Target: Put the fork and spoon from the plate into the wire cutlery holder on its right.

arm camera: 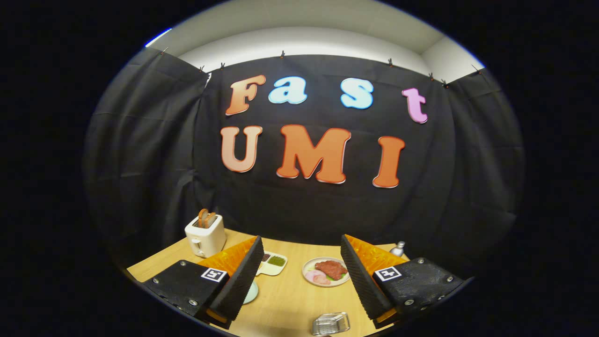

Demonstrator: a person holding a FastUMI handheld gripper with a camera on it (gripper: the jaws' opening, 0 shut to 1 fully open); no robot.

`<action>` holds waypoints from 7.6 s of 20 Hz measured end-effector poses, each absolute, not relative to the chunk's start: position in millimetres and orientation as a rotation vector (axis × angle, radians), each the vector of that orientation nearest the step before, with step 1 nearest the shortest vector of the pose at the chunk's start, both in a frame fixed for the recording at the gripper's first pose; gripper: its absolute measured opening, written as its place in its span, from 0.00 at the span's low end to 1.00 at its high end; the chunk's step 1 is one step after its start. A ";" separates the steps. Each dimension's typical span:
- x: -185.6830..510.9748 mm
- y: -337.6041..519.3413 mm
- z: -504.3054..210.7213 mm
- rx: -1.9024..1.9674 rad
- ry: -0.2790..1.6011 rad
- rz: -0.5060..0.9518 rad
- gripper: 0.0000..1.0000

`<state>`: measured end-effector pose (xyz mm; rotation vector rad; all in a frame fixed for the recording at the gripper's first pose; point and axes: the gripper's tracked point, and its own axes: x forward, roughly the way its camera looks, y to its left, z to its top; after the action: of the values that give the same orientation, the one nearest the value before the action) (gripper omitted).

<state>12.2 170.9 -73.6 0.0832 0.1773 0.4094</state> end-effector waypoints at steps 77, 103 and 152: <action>-48.6 58.6 -319.5 0.024 1.266 0.367 0.05; 48.0 71.4 -250.5 0.135 0.753 0.329 0.42; 10.1 457.4 -308.9 0.005 1.007 0.511 0.96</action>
<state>10.1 457.4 -308.9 0.0052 1.0068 0.5105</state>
